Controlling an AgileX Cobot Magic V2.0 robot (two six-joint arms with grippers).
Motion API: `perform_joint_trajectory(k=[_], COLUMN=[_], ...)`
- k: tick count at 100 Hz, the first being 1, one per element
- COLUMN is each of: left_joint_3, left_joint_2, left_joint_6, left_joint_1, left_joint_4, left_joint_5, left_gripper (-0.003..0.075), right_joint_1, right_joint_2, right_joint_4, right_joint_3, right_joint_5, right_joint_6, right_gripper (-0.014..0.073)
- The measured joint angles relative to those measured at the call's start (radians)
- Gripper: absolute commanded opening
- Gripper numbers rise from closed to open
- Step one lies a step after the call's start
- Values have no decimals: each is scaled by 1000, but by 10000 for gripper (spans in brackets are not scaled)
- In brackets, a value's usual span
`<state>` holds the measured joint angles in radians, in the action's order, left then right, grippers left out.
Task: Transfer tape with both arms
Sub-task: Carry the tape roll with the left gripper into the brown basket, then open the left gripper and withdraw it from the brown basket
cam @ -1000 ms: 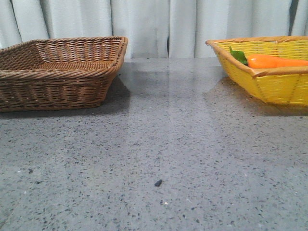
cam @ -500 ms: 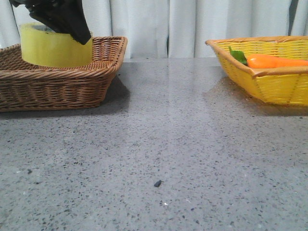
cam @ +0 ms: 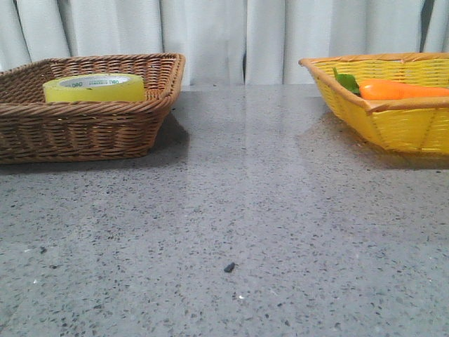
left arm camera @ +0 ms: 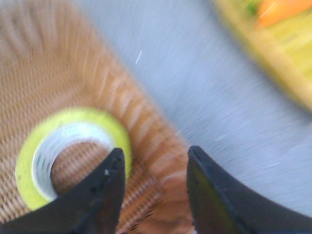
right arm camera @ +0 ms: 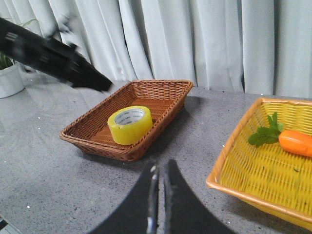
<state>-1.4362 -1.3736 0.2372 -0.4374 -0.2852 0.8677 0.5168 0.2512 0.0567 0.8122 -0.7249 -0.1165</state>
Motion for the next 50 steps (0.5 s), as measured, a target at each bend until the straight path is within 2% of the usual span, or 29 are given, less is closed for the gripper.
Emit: perform_joint_trajectory(k=[19,50], left_joint_3=[247,807], left_joint_2=[355,852], left_joint_6=[0,0], left_joint_1=[-89,-95], left_joint_4=[-15,-5], left_joint_5=[-145,-290], left_gripper=[138,15], right_joint_1=[0,0], right_joint_2=[0,-2], right_joint_4=[-31,-57], right_joint_3=[0,0], right_joint_5=[-25,-49], right_joint_6=[48,65], right_gripper=[-56,-56])
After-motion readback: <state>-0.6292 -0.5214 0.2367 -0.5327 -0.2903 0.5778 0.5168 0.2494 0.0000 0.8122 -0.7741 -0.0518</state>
